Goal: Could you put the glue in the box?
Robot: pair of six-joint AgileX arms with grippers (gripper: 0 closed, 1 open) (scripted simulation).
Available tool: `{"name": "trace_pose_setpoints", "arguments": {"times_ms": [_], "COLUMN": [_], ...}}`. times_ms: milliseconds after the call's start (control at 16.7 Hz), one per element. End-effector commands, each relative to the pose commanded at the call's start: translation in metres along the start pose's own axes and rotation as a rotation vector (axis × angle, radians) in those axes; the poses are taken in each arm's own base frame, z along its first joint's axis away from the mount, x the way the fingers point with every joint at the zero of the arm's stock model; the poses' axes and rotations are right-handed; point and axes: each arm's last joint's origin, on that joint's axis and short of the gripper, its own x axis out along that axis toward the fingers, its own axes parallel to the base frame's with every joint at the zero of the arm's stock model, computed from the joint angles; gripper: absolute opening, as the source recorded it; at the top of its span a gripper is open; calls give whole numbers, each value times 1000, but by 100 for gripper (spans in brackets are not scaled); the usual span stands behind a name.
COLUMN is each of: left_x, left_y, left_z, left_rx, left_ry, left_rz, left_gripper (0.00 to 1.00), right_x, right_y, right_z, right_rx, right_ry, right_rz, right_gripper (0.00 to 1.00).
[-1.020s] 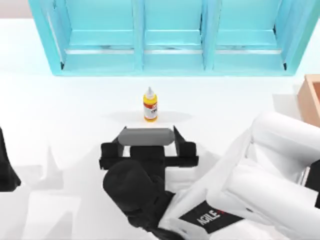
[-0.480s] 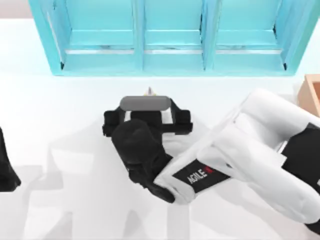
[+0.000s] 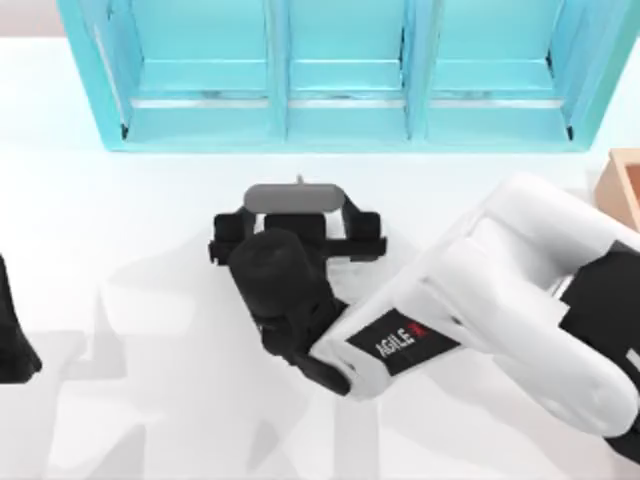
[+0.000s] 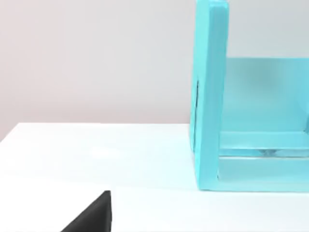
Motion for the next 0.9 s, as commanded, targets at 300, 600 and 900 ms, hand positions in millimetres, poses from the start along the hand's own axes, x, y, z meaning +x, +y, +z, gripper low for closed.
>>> {"name": "trace_pose_setpoints", "arguments": {"times_ms": [300,600,900], "left_x": [0,0,0], "left_y": [0,0,0], "left_z": [0,0,0], "left_rx": [0,0,0], "left_ry": [0,0,0], "left_rz": [0,0,0], "left_gripper": [100,100,100], "right_x": [0,0,0], "right_y": [0,0,0], "right_z": [0,0,0], "right_rx": [0,0,0], "right_ry": [0,0,0], "right_rz": [0,0,0], "right_gripper": [47,10,0]}}
